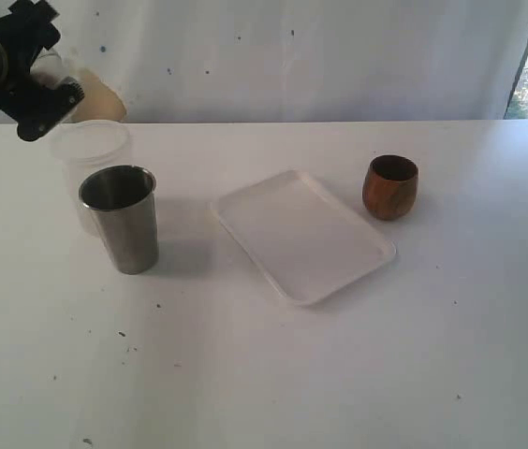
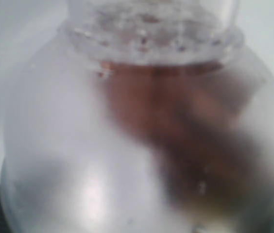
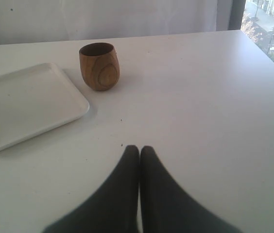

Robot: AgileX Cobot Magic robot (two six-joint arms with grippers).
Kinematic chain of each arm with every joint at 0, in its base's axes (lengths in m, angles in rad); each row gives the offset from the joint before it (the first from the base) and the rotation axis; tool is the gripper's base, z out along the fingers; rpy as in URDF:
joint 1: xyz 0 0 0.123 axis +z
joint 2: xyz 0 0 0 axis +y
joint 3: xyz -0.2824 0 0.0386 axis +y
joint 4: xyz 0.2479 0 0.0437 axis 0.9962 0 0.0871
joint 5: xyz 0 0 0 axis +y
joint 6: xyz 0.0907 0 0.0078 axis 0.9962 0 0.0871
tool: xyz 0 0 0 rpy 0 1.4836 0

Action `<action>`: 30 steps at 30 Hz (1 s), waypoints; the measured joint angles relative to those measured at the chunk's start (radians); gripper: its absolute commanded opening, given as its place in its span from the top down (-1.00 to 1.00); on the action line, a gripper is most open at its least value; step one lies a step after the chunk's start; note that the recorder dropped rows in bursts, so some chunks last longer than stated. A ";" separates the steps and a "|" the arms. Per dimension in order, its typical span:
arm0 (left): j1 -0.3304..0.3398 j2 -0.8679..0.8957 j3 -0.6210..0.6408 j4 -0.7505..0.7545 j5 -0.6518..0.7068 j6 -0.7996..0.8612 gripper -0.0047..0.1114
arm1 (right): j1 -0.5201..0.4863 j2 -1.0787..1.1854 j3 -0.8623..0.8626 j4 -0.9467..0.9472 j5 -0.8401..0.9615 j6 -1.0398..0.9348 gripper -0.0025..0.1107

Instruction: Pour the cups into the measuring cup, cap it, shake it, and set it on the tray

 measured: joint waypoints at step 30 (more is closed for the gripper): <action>-0.069 0.000 0.000 -0.005 0.118 0.031 0.92 | 0.000 0.000 0.000 0.000 0.000 0.025 0.96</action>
